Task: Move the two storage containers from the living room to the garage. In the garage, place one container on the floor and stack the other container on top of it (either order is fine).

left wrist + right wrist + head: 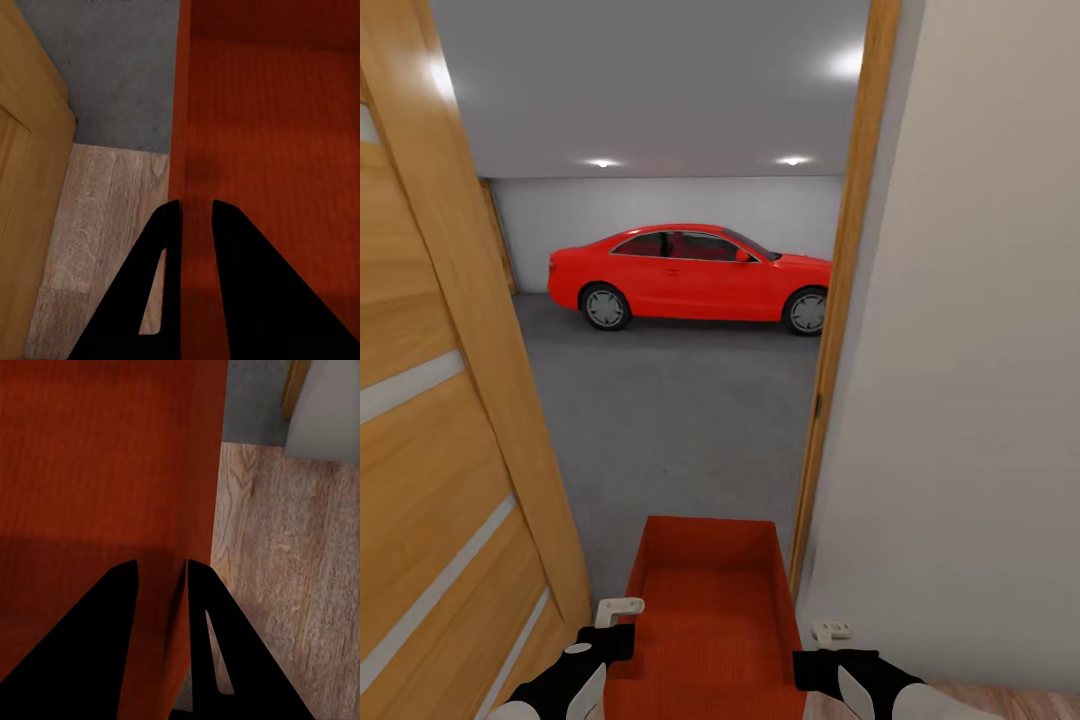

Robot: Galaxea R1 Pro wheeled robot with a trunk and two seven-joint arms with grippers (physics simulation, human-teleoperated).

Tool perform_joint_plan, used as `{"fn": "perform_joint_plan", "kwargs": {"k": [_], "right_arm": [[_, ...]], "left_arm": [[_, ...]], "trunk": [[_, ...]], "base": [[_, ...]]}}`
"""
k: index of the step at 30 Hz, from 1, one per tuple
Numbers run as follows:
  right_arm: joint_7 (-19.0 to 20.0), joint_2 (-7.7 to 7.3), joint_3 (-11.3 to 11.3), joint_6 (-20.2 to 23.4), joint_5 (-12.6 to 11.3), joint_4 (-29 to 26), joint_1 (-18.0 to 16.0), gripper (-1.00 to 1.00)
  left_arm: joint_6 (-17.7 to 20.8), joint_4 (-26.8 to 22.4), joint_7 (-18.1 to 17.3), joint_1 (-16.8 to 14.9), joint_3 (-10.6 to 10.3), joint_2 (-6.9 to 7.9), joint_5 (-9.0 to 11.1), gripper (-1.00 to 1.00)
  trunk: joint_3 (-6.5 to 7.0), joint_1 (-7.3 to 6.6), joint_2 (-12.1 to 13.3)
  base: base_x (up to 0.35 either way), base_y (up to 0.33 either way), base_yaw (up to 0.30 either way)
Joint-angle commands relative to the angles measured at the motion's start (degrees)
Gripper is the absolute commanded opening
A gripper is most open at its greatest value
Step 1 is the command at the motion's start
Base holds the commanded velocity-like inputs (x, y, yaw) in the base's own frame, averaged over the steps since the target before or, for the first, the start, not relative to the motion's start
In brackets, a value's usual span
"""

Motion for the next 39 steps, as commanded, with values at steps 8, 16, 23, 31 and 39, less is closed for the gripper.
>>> {"fn": "perform_joint_plan", "kwargs": {"k": [8, 16, 23, 31, 39], "right_arm": [[0.3, -1.68, -0.8, -1.2, 0.2, -3.4, 0.0, -1.00], [0.3, -1.66, -0.8, -1.2, 0.2, -3.4, 0.0, -1.00], [0.3, -1.70, -0.8, -1.2, 0.2, -3.4, 0.0, -1.00], [0.3, -1.69, -0.8, -1.2, 0.2, -3.4, 0.0, -1.00], [0.3, -1.71, -0.8, -1.2, 0.2, -3.4, 0.0, -1.00]], "left_arm": [[0.1, 0.1, -1.4, 0.0, -1.7, 0.05, 1.3, -1.00], [0.1, 0.1, -1.4, 0.0, -1.7, 0.06, 1.3, -1.00], [0.1, 0.1, -1.4, 0.0, -1.7, 0.07, 1.3, -1.00], [0.1, 0.1, -1.4, 0.0, -1.7, 0.07, 1.3, -1.00], [0.1, 0.1, -1.4, 0.0, -1.7, 0.07, 1.3, -1.00]], "trunk": [[-0.08, 0.01, -0.1], [-0.08, 0.01, -0.1], [-0.08, 0.01, -0.1], [-0.08, 0.01, -0.1], [-0.08, 0.01, -0.1]], "base": [[0.035, 0.118, -0.059], [0.025, 0.067, -0.095], [0.093, 0.152, -0.147], [0.041, 0.062, -0.063], [0.083, 0.129, -0.006]]}}
